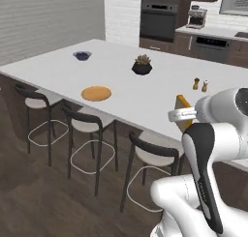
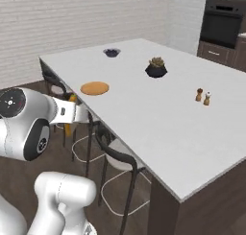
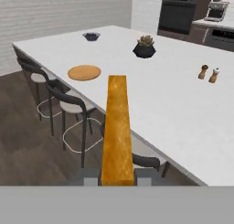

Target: Start the toaster. Once the lever pops up, take the bread to the plate on the dining counter.

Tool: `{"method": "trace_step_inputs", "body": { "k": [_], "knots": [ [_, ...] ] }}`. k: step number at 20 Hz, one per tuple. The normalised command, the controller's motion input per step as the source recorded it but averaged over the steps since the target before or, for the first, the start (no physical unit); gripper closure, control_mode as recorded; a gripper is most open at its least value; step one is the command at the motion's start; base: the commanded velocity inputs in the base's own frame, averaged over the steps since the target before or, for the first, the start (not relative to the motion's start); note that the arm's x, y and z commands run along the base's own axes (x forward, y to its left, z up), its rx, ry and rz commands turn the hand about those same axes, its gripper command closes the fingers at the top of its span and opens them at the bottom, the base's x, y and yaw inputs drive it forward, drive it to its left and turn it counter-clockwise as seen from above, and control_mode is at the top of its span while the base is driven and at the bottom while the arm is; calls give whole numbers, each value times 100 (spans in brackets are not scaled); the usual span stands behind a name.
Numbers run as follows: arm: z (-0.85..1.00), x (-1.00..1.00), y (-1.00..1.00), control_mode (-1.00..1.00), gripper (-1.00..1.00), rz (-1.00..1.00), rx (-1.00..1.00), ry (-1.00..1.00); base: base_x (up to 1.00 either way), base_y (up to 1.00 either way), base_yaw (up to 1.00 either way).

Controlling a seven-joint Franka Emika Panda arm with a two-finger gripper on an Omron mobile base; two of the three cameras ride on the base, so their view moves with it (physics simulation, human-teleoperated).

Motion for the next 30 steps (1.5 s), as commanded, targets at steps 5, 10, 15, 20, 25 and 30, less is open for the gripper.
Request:
{"method": "trace_step_inputs", "body": {
  "k": [5,10,15,20,25,30],
  "knots": [
    [0,0,0,100,100,0,0,0,7,77,-43],
    [0,0,0,100,100,0,0,0,0,87,-36],
    [0,0,0,100,100,0,0,0,12,93,-34],
    [0,0,0,100,100,0,0,0,28,84,-34],
    [0,0,0,100,100,0,0,0,25,62,-32],
    [0,0,0,100,100,0,0,0,20,50,-36]
  ]
}}
